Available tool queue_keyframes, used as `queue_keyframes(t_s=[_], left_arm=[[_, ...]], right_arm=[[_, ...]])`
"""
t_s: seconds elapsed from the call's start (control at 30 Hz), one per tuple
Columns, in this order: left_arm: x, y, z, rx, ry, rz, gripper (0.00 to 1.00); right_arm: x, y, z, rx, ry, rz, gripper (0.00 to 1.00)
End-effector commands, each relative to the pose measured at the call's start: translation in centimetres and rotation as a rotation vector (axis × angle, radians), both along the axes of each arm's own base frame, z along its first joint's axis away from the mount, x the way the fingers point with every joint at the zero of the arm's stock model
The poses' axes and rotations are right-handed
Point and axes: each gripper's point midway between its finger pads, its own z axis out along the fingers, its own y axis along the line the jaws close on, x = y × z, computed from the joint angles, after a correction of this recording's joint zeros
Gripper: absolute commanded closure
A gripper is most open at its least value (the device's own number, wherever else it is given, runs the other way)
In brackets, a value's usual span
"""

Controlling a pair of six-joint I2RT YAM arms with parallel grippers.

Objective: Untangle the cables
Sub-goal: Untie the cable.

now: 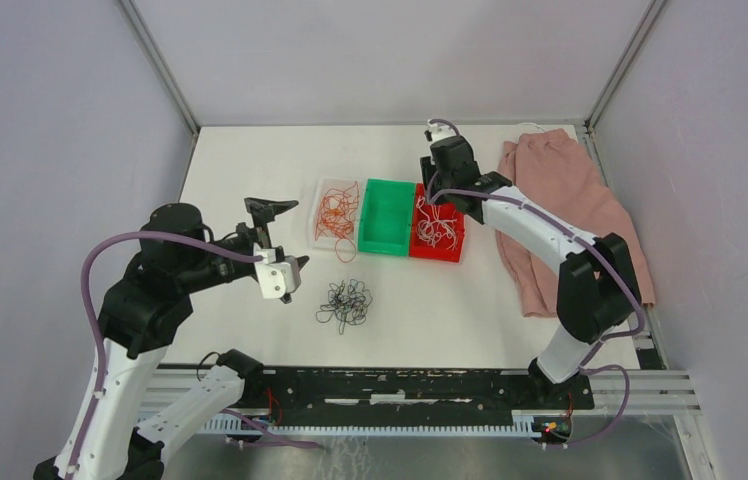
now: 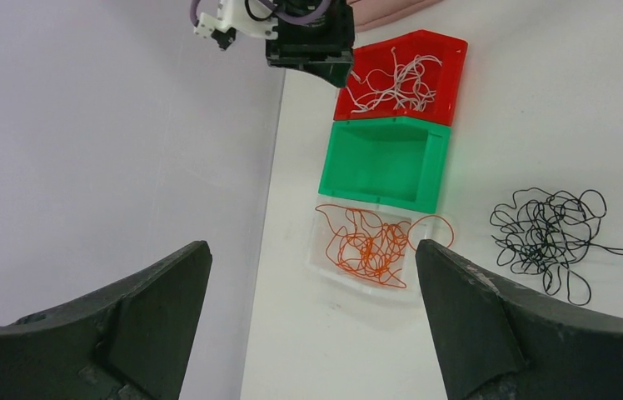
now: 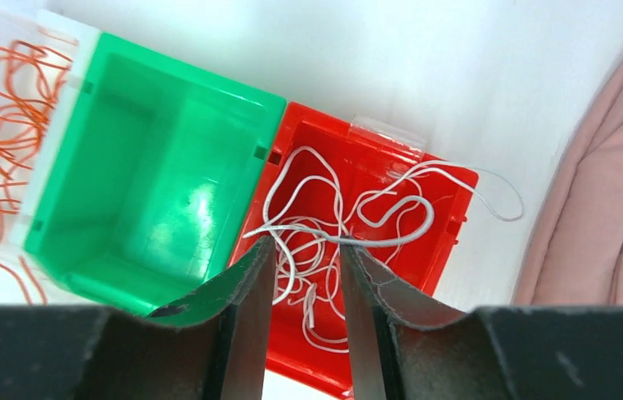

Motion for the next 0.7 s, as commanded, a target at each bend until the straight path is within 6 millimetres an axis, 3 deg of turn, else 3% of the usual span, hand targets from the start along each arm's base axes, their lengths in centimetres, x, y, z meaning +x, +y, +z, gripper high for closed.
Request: queue_keyframes(t_s=[0.0,0.17,0.27,0.43,0.67], left_arm=[[-0.1,-0.2,0.3,-0.034,0.028,0.008,0.0],[0.2,-0.4,0.3,-0.034,0.039,0.006,0.01],[0.2,-0.3,0.2,-0.034,0.041,0.009,0.01],[0.2,-0.2,0.2,-0.032,0.053,0.02,0.02],[0.2,-0.1,0.2,-0.032,0.056,0.023,0.03]], right_arm=[[-0.2,-0.1,3.7,0.049,-0.043,-0.018,0.58],[0.4,0.5,4.1,0.064,-0.05,-0.007,0.51],[1.3,0.9,3.3,0.062,-0.052,-0.01,0.51],[2.5,0.8,-0.4,0.02,-0.013,-0.023,0.54],[1.5,-0.3,-5.9,-0.007,0.069,-0.057,0.67]])
